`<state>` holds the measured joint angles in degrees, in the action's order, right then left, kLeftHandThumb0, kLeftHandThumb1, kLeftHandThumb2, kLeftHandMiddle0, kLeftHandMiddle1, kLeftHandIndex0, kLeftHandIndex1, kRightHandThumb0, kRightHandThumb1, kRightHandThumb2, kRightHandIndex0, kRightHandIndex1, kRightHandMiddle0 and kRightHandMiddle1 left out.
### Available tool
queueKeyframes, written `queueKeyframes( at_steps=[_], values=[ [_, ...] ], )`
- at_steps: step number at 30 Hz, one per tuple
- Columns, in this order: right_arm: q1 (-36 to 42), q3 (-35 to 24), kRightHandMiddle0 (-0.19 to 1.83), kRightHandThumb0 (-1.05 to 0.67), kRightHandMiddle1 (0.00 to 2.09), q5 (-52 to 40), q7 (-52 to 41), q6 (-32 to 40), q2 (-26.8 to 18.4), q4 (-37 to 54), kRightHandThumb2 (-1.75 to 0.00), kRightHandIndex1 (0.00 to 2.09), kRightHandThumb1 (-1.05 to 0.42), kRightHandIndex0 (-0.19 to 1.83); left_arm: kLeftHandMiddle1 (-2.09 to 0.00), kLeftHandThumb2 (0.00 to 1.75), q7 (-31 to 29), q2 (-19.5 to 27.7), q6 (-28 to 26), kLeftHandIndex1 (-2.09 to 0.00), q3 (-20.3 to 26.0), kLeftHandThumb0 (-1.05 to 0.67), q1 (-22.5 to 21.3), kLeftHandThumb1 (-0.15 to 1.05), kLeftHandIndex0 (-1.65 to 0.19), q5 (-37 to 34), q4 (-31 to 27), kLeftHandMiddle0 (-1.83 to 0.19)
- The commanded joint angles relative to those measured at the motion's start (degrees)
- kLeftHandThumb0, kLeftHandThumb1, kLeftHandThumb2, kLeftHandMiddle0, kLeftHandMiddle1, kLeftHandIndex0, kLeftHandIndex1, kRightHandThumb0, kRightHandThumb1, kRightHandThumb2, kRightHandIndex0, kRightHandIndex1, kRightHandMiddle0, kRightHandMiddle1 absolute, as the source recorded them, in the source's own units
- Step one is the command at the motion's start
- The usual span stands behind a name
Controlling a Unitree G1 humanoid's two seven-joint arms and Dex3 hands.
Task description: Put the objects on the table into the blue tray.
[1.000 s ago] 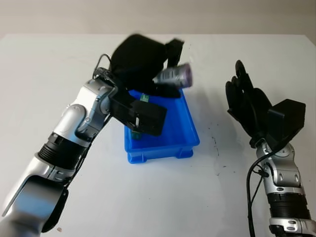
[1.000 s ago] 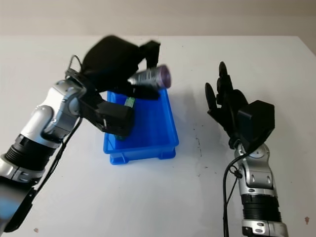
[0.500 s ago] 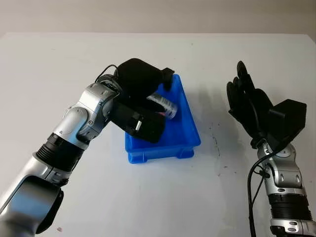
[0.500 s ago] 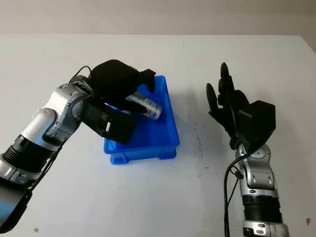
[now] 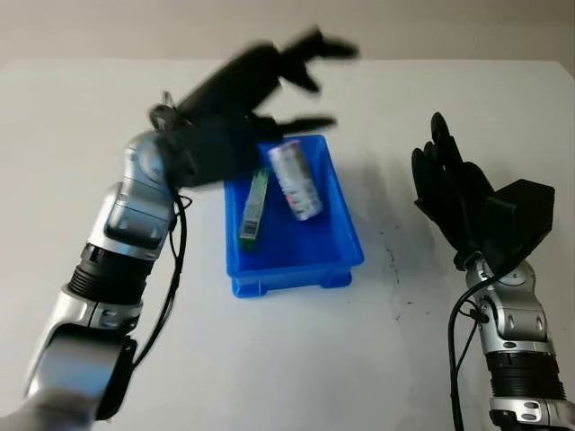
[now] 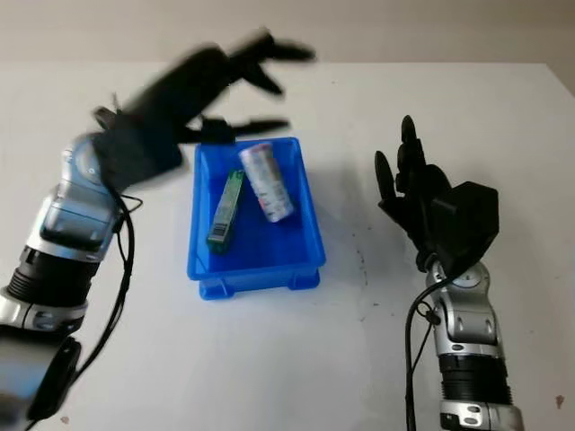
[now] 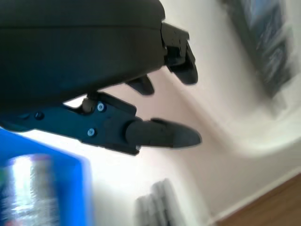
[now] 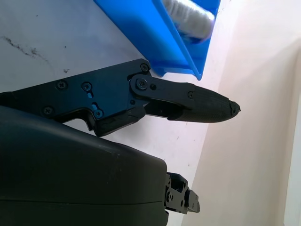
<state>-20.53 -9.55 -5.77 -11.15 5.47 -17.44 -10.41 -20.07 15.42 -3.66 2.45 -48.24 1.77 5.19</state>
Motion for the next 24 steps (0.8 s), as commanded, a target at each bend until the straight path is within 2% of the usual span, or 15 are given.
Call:
queueKeyframes(
  at_steps=[1, 3, 5, 9, 17, 24],
  values=[
    [-0.97, -0.13, -0.19, -0.71, 0.00, -0.65, -0.19, -1.02, 0.50, 0.10, -0.60, 0.00, -1.05, -0.19, -0.20, 0.47, 2.16, -1.37, -2.61, -0.66, 5.14, -0.62, 0.20, 1.05, 0.16, -5.32, 0.52, -0.05],
    [-1.30, -0.10, -0.19, -0.70, 0.00, -0.80, -0.29, -0.87, 0.57, 0.01, -0.61, 0.00, -1.05, -0.19, -0.08, 0.56, 3.73, -1.60, -5.34, -0.26, 8.29, -0.69, 1.47, 1.05, 0.19, -9.46, 0.77, 0.12],
    [-1.61, -0.10, -0.19, -0.70, 0.00, -0.82, -0.16, -1.03, 0.65, -0.01, -0.62, 0.00, -1.05, -0.19, -0.02, 0.60, 4.75, -1.03, -4.97, -0.05, 9.99, -0.71, 3.48, 1.05, 0.19, -11.01, 1.80, 0.18],
    [-2.42, -0.12, -0.19, -0.70, 0.00, -0.27, 0.46, -1.66, 0.36, 0.06, -0.65, 0.00, -1.05, -0.19, 0.00, 0.67, 4.20, 0.72, -2.19, 0.00, 12.66, -0.68, 8.66, 1.05, 0.19, -12.90, 4.26, 0.19],
    [-6.23, -2.06, -0.19, -0.73, 0.00, -1.89, 1.93, -0.16, -0.15, -1.28, -0.65, 0.00, -1.05, -0.19, 0.00, 0.68, 6.75, 3.69, -1.71, 0.00, 14.18, -0.71, 18.98, 1.05, 0.19, -11.64, 4.77, 0.19],
    [-8.00, -1.90, -0.19, -0.72, 0.00, -1.91, 1.93, 0.01, 0.11, -1.70, -0.70, 0.00, -1.05, -0.19, 0.00, 0.67, 7.44, 2.25, -2.98, 0.00, 13.88, -0.71, 23.72, 1.05, 0.19, -13.47, 3.01, 0.19]
  ],
)
